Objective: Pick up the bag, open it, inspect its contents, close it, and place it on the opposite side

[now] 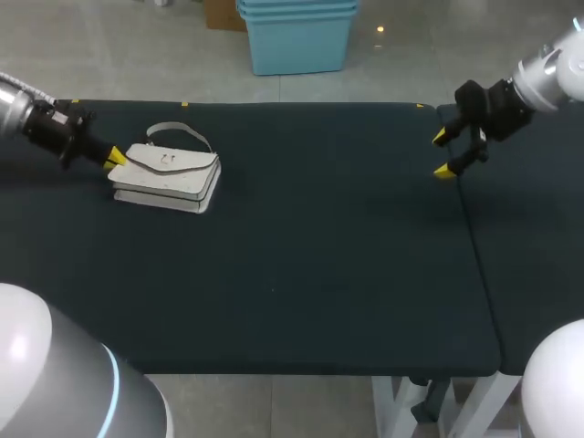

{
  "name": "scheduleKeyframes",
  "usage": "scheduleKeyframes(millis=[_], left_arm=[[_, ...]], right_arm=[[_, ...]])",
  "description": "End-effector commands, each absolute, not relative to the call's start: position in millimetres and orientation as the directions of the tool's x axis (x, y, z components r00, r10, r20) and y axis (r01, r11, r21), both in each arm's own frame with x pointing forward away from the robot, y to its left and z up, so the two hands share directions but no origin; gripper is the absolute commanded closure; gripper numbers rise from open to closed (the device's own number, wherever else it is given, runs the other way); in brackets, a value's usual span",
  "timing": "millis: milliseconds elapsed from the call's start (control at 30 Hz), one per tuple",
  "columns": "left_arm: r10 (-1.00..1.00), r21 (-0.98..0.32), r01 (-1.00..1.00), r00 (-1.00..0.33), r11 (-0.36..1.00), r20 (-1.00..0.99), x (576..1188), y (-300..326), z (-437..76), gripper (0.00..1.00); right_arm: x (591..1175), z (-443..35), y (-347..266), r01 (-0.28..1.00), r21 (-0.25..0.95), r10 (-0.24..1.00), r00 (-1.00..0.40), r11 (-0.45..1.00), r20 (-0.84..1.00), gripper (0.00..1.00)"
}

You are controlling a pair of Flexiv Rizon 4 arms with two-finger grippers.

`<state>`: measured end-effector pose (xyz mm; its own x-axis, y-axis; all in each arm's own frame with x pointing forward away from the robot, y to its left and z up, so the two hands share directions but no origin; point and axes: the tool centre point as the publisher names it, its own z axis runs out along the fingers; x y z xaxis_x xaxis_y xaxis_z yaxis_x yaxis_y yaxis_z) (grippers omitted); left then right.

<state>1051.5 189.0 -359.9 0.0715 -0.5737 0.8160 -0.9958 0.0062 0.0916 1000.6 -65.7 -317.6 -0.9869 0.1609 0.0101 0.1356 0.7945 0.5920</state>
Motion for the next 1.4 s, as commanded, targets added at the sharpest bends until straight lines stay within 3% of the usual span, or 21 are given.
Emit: scheduleKeyframes(millis=[33,267,667,1267,1400], left_arm=[[-0.581,0.316,-0.893,0.079,0.320,0.810,1048.6,169.0,-361.0,1.00],[-0.571,0.242,-0.950,0.090,0.196,0.816,1027.3,130.9,-355.0,1.00],[-0.547,0.102,-0.982,0.175,-0.161,0.819,1004.1,91.0,-357.4,1.00],[-0.568,0.096,-0.983,0.168,-0.154,0.806,1002.5,86.9,-351.6,1.00],[-0.539,0.036,-0.943,0.219,-0.330,0.813,987.3,57.8,-355.9,1.00]], right_arm=[[1001.4,-317.8,-65.6,0.136,0.592,0.160,-0.987,0.794,0.012,0.00],[1001.4,-317.8,-65.6,0.136,0.592,0.160,-0.987,0.794,0.012,0.00],[1001.4,-317.8,-65.6,0.136,0.592,0.160,-0.987,0.794,0.012,0.00],[1001.4,-317.8,-65.6,0.136,0.592,0.160,-0.987,0.794,0.012,0.00],[1001.4,-317.8,-65.6,0.136,0.592,0.160,-0.987,0.794,0.012,0.00]])
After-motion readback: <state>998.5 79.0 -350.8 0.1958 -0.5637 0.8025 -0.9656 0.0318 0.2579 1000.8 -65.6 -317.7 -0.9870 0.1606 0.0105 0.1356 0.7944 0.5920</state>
